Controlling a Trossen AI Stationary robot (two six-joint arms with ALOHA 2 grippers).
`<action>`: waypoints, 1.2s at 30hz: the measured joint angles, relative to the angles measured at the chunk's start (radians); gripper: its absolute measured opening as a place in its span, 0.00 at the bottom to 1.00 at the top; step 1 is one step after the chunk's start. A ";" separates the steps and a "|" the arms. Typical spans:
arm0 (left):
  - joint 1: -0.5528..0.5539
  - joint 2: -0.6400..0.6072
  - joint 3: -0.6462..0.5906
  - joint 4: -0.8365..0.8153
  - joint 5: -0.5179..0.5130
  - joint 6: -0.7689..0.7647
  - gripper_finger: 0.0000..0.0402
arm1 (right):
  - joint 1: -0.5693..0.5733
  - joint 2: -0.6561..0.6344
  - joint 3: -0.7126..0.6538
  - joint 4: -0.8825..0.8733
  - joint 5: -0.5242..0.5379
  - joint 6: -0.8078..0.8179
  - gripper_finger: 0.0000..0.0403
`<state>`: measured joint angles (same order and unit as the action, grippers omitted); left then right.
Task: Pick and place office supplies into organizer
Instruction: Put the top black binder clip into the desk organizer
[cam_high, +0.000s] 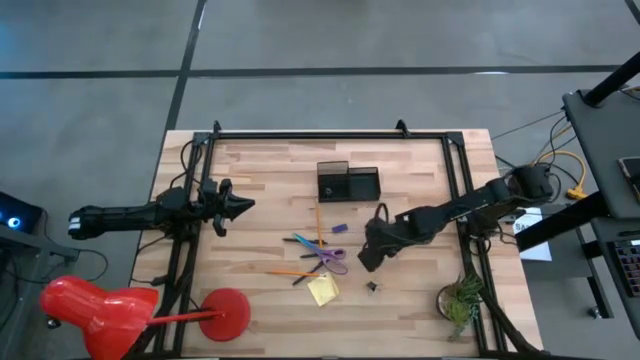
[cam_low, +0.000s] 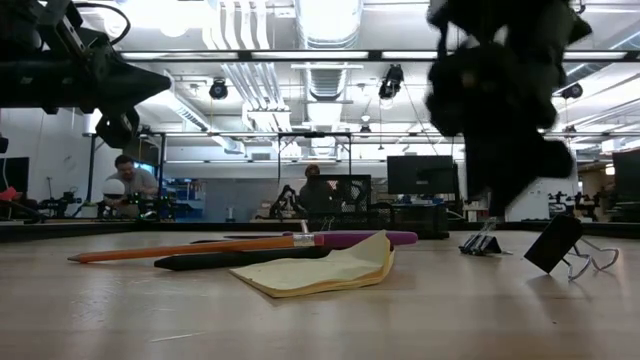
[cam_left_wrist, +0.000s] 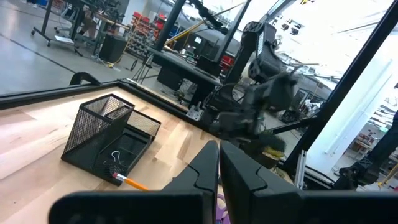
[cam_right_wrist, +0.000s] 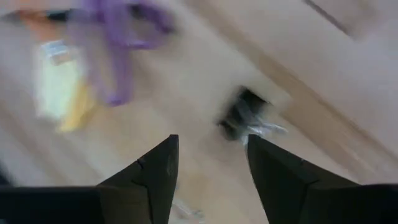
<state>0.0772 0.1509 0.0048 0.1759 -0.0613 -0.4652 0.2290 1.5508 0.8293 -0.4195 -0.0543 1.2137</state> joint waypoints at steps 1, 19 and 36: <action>0.000 0.000 0.000 -0.001 0.000 0.000 0.00 | 0.000 -0.012 -0.020 0.010 -0.001 0.057 0.45; 0.000 -0.004 0.000 0.002 0.000 -0.001 0.00 | 0.011 -0.126 -0.079 -0.026 0.207 0.314 0.45; 0.000 -0.001 0.000 0.002 0.000 -0.001 0.00 | 0.008 -0.092 -0.131 -0.004 0.171 0.263 0.43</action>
<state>0.0772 0.1499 0.0048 0.1776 -0.0612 -0.4666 0.2375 1.4591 0.6981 -0.4236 0.1169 1.4765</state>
